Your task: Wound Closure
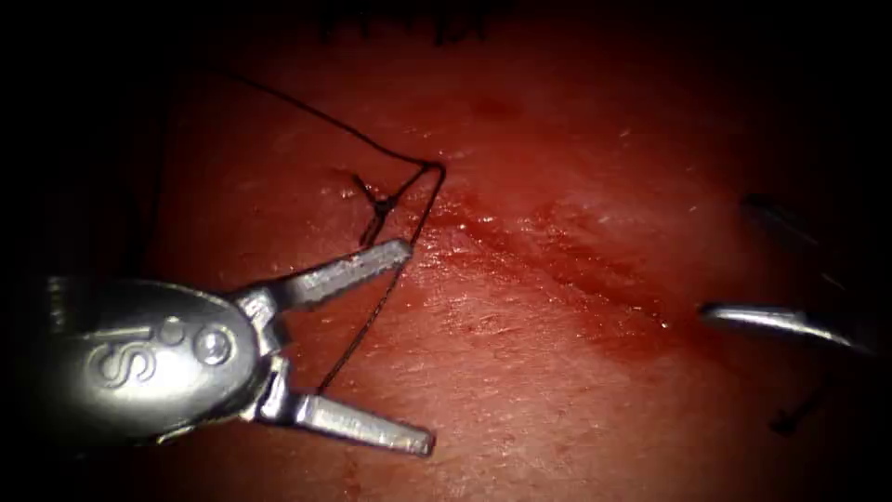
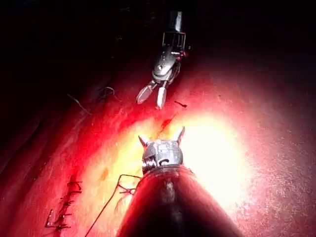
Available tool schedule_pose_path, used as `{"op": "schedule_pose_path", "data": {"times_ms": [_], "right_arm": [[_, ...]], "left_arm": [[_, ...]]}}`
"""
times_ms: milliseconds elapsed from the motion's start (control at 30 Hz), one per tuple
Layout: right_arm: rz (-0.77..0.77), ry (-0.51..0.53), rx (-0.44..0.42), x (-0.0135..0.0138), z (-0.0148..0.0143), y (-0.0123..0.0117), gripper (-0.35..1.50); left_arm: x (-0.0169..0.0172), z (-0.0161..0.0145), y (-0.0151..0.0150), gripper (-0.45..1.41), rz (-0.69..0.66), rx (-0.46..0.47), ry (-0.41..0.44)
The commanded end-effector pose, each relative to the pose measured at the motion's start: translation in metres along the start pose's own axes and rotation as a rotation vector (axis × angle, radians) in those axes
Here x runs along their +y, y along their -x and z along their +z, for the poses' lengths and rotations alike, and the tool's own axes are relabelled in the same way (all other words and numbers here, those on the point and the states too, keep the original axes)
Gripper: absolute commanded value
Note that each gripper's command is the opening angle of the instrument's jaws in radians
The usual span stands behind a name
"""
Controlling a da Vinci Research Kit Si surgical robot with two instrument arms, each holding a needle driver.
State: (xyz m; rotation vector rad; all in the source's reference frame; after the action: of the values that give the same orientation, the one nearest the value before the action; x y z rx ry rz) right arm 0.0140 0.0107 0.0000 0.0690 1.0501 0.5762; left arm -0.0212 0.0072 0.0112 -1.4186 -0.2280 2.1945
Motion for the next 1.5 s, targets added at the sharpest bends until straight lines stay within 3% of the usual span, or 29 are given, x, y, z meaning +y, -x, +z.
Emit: {"op": "schedule_pose_path", "data": {"times_ms": [33,133,200,400,467,667,800,867,1067,1167,1267,1300,1333,1367,1400,1500], "right_arm": [[-0.028,-0.046,0.011,-0.0011,0.0025,-0.0012,0.79],[-0.057,-0.087,0.001,-0.0017,0.004,-0.0023,0.79],[-0.06,-0.095,-0.007,-0.0019,0.0049,-0.0036,0.79],[-0.066,-0.101,-0.006,-0.0023,0.0054,-0.0039,0.79],[-0.066,-0.102,-0.008,-0.0024,0.0055,-0.0039,0.78],[-0.073,-0.107,-0.009,-0.0024,0.0055,-0.0038,0.74],[-0.074,-0.11,-0.014,-0.0025,0.0055,-0.0037,0.73],[-0.074,-0.109,-0.017,-0.0025,0.0055,-0.0037,0.71],[-0.075,-0.109,-0.017,-0.0026,0.0055,-0.0037,0.69],[-0.075,-0.111,-0.02,-0.0026,0.0055,-0.0037,0.69],[-0.08,-0.112,-0.022,-0.0026,0.0055,-0.0037,0.68],[-0.08,-0.112,-0.022,-0.0027,0.0055,-0.0037,0.68],[-0.08,-0.112,-0.022,-0.0027,0.0055,-0.0037,0.68],[-0.08,-0.112,-0.022,-0.0027,0.0056,-0.0038,0.68],[-0.08,-0.112,-0.022,-0.0028,0.0056,-0.0038,0.68],[-0.08,-0.112,-0.022,-0.0028,0.0056,-0.0038,0.68]], "left_arm": [[-0.0007,0.0,0.0004,0.54,-0.002,-0.015,-0.029],[-0.0025,-0.0023,0.002,0.57,0.013,-0.104,-0.081],[-0.0045,-0.0055,0.0042,0.62,0.031,-0.195,-0.151],[-0.0064,-0.0122,0.0093,0.66,0.012,-0.363,-0.276],[-0.0069,-0.013,0.0101,0.66,0.014,-0.398,-0.292],[-0.0075,-0.0121,0.0119,0.64,-0.058,-0.409,-0.304],[-0.0066,-0.0107,0.0146,0.3,-0.141,-0.41,-0.277],[-0.0064,-0.0102,0.0156,0.3,-0.173,-0.426,-0.267],[-0.0072,-0.0085,0.018,0.62,-0.207,-0.43,-0.258],[-0.0079,-0.0082,0.0187,0.66,-0.219,-0.429,-0.263],[-0.0078,-0.0081,0.0194,0.56,-0.229,-0.449,-0.267],[-0.0075,-0.0081,0.0198,0.25,-0.235,-0.46,-0.253],[-0.0074,-0.008,0.02,0.1,-0.237,-0.464,-0.242],[-0.0073,-0.008,0.0201,-0.33,-0.239,-0.467,-0.221],[-0.0072,-0.008,0.0202,-0.45,-0.239,-0.466,-0.218],[-0.0072,-0.0082,0.0199,-0.45,-0.241,-0.467,-0.215]]}}
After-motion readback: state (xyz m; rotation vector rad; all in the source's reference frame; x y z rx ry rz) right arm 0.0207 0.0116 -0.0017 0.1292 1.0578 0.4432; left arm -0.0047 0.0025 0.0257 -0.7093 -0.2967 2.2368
